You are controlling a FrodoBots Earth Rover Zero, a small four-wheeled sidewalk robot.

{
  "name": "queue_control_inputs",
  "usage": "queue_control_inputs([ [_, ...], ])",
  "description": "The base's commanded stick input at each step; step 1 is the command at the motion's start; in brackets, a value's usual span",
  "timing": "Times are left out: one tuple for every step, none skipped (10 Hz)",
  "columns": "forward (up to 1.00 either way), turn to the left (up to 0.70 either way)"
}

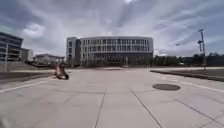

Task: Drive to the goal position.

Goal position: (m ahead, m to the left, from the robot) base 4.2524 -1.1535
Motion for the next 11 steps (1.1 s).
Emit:
queue_control_inputs([
  [0.50, 0.00],
  [0.50, 0.00],
  [0.50, 0.00],
  [0.50, 0.00],
  [0.50, 0.00],
  [0.50, 0.00],
  [0.50, 0.00],
  [0.50, 0.00],
  [0.50, 0.00],
  [0.50, 0.00],
  [0.50, 0.00],
])
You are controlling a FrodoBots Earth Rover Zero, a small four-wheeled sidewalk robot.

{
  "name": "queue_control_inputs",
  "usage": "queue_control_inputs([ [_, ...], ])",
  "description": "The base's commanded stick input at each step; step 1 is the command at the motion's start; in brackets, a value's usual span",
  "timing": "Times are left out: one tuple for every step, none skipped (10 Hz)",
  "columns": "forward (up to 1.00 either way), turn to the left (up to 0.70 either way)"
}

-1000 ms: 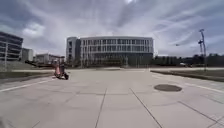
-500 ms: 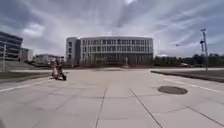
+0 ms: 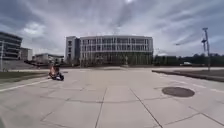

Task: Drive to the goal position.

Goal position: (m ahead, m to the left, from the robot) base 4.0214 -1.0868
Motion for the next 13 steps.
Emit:
queue_control_inputs([
  [0.50, 0.00],
  [0.50, 0.00],
  [0.50, 0.00],
  [0.50, 0.00],
  [0.50, 0.00],
  [0.50, 0.00],
  [0.50, 0.00],
  [0.50, 0.00],
  [0.50, 0.00],
  [0.50, 0.00],
  [0.50, 0.00],
  [0.50, 0.00],
  [0.50, 0.00],
])
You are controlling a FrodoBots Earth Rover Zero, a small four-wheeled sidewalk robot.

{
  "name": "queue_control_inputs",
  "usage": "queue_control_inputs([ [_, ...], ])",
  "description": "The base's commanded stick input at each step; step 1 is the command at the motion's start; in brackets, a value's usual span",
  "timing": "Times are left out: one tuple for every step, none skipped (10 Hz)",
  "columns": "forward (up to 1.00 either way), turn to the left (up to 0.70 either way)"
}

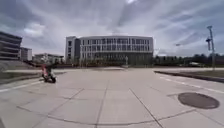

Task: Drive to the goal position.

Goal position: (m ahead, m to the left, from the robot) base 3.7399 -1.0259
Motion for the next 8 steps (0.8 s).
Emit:
queue_control_inputs([
  [0.50, 0.00],
  [0.50, 0.00],
  [0.50, 0.00],
  [0.50, 0.00],
  [0.50, 0.00],
  [0.50, 0.00],
  [0.50, 0.00],
  [0.50, 0.00],
])
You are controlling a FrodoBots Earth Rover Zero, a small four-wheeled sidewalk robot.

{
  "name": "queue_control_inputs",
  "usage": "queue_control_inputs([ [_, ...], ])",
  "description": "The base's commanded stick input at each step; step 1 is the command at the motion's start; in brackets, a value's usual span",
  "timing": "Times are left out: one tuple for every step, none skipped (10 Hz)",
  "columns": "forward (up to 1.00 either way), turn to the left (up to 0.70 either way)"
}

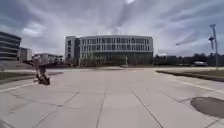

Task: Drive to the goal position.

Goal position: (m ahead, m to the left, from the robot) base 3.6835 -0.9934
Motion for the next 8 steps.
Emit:
queue_control_inputs([
  [0.50, 0.00],
  [0.50, 0.00],
  [0.50, 0.00],
  [0.50, 0.00],
  [0.50, 0.00],
  [0.50, 0.00],
  [0.50, 0.00],
  [0.50, 0.00],
])
